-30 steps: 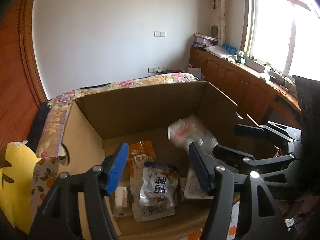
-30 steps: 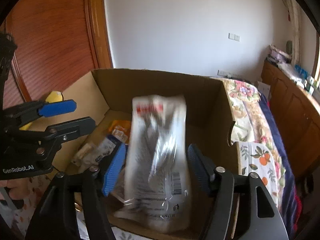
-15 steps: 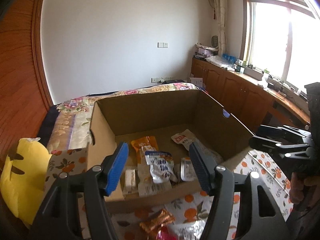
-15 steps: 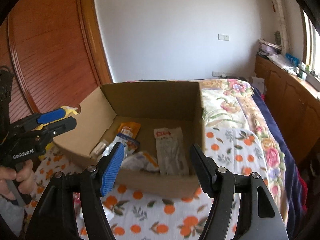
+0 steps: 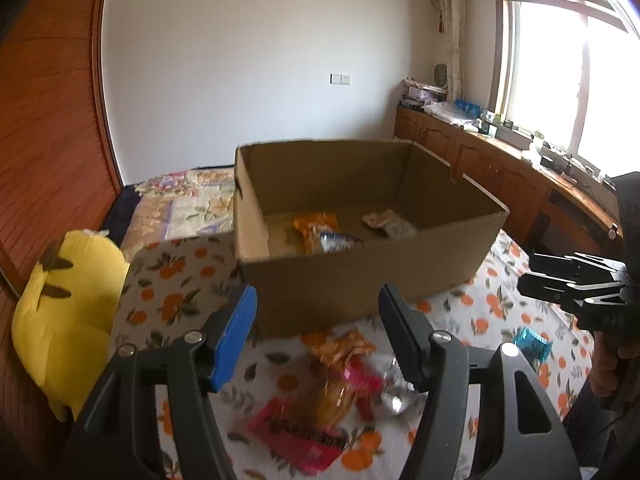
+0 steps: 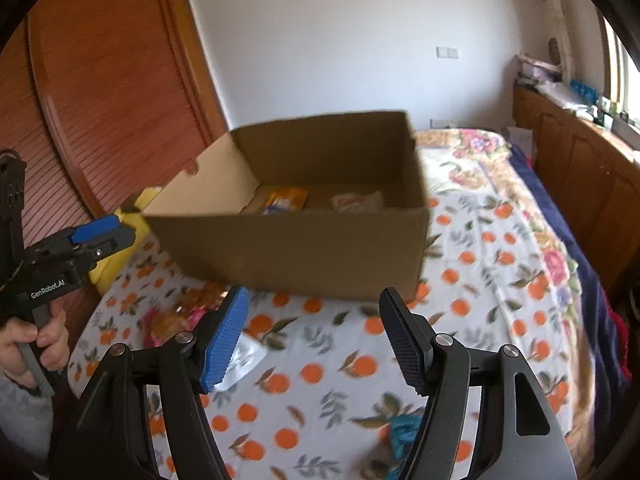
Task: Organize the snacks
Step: 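Move both open grippers back to the pink bread bag and foil pouch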
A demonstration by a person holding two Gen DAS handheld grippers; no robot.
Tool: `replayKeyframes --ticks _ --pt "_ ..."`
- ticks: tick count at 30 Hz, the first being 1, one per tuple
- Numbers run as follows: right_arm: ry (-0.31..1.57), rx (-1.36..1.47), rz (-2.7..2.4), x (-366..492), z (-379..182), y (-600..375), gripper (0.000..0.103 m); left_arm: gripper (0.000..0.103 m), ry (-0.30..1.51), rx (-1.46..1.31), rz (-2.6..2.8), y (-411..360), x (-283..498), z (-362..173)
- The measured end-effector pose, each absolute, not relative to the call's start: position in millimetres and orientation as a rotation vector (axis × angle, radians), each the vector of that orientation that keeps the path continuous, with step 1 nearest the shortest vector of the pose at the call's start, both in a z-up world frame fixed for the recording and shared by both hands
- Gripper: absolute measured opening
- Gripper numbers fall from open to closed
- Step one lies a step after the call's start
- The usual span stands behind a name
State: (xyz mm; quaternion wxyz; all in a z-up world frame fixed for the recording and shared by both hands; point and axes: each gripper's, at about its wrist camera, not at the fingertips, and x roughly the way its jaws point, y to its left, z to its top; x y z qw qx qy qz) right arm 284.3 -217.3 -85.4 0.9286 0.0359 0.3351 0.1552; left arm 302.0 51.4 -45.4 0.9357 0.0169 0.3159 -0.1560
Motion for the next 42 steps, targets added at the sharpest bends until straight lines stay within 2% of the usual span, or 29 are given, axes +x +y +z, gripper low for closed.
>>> replayKeyframes --ticks 21,29,42 --pt "0.856 -0.069 0.469 313.1 -151.5 -110.2 0.069 0.064 0.740 0.019 -0.292 97.3 285.8 -107.0" --pt "0.931 -0.085 0.536 329.4 -175.6 -97.9 0.069 0.064 0.761 0.002 -0.287 102.0 289.1 -115.0" --pt "0.961 -0.124 0.599 306.5 -179.5 -97.7 0.069 0.064 0.773 0.003 -0.314 90.5 287.0 -118.2"
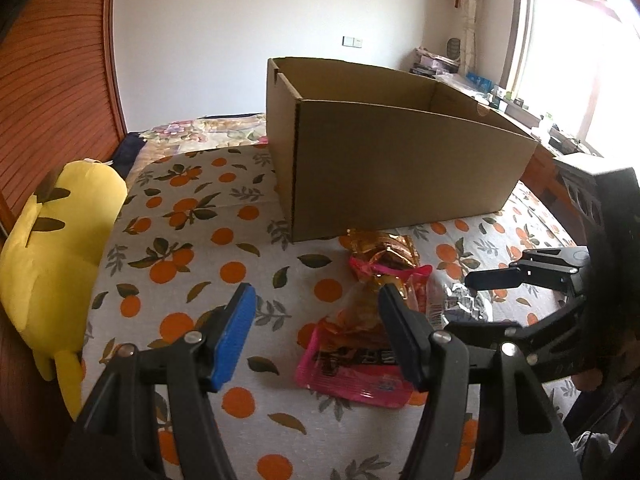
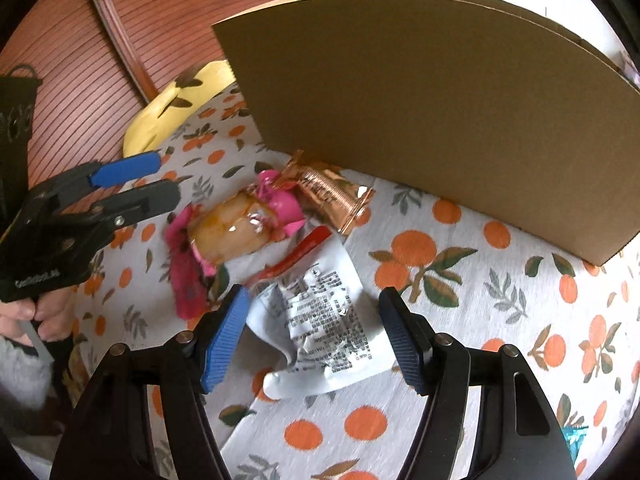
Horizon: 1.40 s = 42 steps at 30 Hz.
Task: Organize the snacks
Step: 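Move both open grippers back to the pink bread bag and foil pouch, then grasp the silver foil pouch with the right gripper while the left gripper approaches the pink bread bag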
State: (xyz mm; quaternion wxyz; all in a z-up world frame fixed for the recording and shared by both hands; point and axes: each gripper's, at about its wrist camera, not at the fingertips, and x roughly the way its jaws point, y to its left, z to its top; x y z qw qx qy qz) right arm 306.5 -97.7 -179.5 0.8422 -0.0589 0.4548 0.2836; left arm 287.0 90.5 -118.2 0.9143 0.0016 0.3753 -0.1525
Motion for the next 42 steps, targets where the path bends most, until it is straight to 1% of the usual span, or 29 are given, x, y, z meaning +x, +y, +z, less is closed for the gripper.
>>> replayKeyframes --ticks 14,20,21,22,25,27,36,42 --pt "0.919 -0.299 0.597 284.4 -189.4 -80.5 0.072 0.064 0.784 -0.011 -0.308 90.4 282.5 -118.6" --pt "0.906 -0.304 0.552 293.7 -190.0 -77.5 0.072 0.064 0.787 0.001 -0.324 83.5 282.4 -120.3" --pt "0.906 -0.301 0.544 294.9 -190.3 -78.3 0.071 0.064 0.787 0.002 -0.326 82.8 282.3 -120.0" --pt "0.902 -0.300 0.536 294.9 -190.2 -79.2 0.065 0.064 0.786 0.003 -0.329 82.1 282.0 -119.5" --pt "0.894 -0.300 0.524 292.8 -189.6 -83.8 0.060 0.064 0.785 0.003 -0.336 79.2 282.9 -118.5" --pt "0.886 -0.274 0.503 290.5 -188.0 -92.0 0.059 0.064 0.785 0.003 -0.343 75.7 284.2 -118.9" --pt "0.881 -0.155 0.430 279.6 -186.5 -135.6 0.059 0.064 0.814 0.044 -0.397 51.0 294.2 -127.2" --pt "0.839 -0.181 0.409 271.2 -190.9 -135.0 0.060 0.064 0.857 0.086 -0.393 37.9 305.9 -135.1"
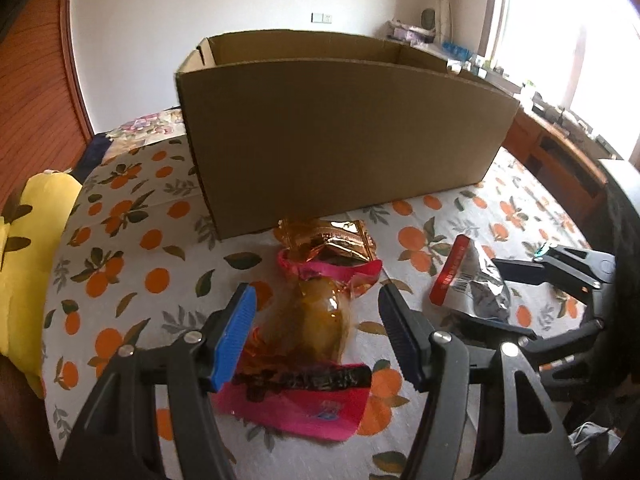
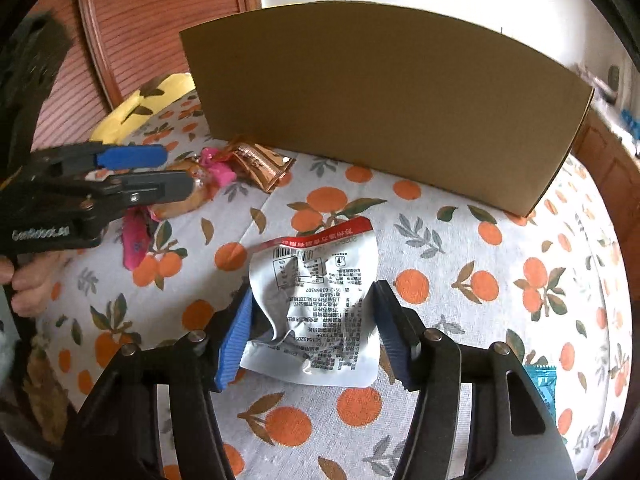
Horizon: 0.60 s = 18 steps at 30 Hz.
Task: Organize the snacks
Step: 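Grasp the silver foil pouch with the right gripper while the left gripper approaches the pink bread bag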
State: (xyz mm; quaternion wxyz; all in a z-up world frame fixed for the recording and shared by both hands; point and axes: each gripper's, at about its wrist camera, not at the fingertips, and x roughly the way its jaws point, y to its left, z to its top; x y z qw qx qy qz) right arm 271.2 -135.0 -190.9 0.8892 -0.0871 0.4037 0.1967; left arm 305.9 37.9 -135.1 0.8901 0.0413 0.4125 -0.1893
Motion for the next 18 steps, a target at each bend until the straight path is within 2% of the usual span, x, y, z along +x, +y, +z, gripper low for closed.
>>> replayKeyframes --ticks 18 --pt "0.810 -0.131 0.427 267.4 -191.6 -143.0 0.060 0.065 0.921 0.177 -0.301 29.9 324.1 -151.5"
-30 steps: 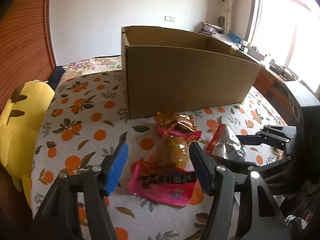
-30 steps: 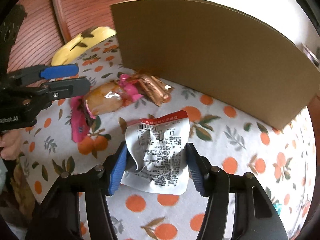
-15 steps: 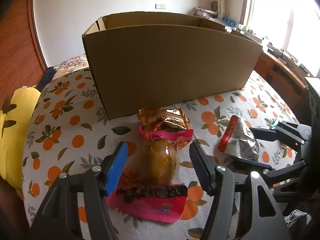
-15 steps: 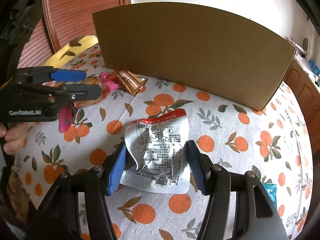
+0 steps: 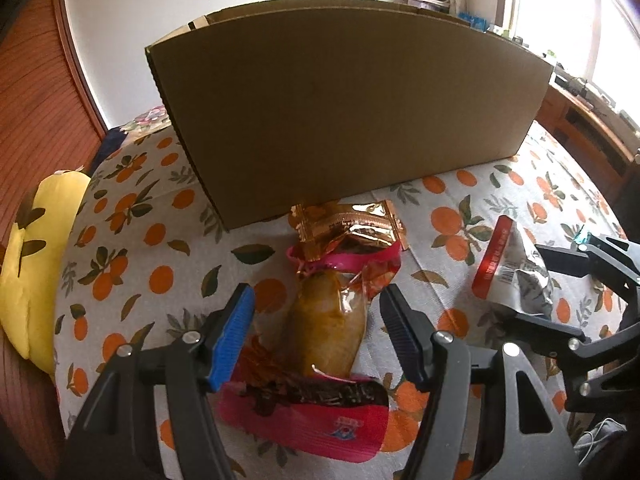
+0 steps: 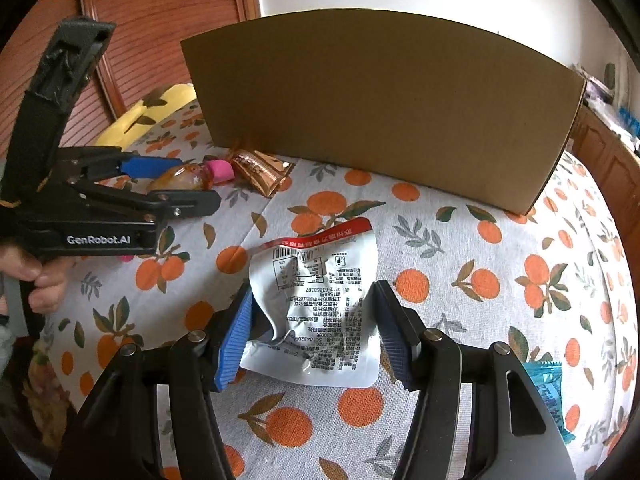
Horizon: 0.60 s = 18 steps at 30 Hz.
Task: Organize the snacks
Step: 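Grasp the silver foil pouch with the right gripper while the left gripper approaches the pink bread bag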
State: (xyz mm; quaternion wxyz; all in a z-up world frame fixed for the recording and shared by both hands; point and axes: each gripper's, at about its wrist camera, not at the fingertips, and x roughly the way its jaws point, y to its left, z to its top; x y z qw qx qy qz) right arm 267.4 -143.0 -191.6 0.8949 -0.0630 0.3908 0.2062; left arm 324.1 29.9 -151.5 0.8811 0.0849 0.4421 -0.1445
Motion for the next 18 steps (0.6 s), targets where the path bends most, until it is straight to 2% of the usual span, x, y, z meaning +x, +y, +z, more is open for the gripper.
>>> replayKeyframes --ticks 4,11,18 --pt "0.808 -0.123 0.431 266.2 -191.2 -145.6 0.060 0.065 0.921 0.198 -0.283 26.9 323.0 -153.3" --pt "0.808 -0.124 0.431 266.2 -191.2 -146.0 0.060 0.052 0.918 0.200 -0.282 25.4 310.1 -150.6" --pt "0.809 -0.122 0.431 266.6 -191.2 -145.1 0.060 0.050 0.944 0.204 -0.287 27.8 297.2 -147.9"
